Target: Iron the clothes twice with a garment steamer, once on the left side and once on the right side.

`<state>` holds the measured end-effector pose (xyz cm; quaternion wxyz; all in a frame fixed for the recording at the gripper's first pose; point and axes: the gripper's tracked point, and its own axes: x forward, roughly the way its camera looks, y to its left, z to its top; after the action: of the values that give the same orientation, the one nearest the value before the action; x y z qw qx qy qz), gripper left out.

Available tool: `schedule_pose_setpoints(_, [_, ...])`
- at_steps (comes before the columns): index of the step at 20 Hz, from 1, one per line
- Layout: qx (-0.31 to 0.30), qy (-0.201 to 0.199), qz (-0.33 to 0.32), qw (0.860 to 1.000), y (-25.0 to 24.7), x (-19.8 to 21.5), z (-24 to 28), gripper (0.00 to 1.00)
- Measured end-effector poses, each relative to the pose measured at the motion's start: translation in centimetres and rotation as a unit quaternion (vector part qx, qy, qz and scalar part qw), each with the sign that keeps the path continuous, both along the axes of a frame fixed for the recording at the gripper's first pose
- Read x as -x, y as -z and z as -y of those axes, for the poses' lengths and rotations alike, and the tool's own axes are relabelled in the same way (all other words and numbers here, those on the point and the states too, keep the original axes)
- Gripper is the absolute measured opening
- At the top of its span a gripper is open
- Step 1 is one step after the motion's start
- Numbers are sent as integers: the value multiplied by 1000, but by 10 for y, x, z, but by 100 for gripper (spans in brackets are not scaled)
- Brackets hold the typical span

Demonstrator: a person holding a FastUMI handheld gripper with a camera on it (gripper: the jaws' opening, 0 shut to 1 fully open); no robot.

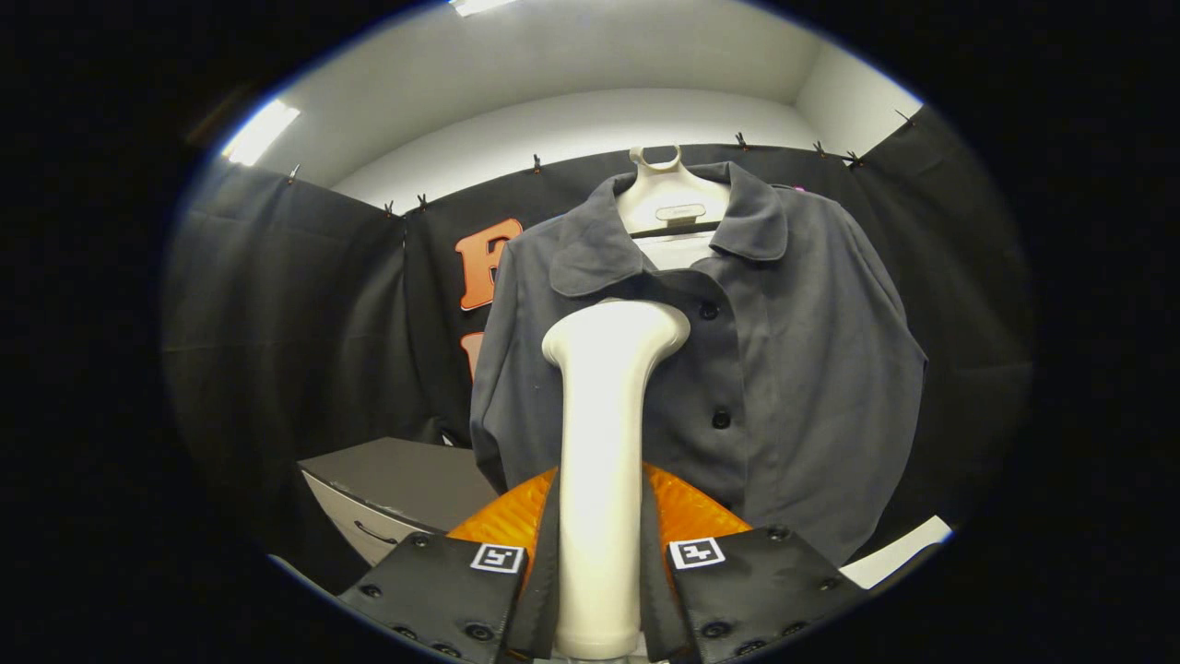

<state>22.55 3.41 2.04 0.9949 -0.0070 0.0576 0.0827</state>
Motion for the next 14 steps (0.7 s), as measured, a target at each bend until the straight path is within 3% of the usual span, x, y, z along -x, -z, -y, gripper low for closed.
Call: schedule_pose_setpoints(14, [12,17,-11,1000,33,4,4,43])
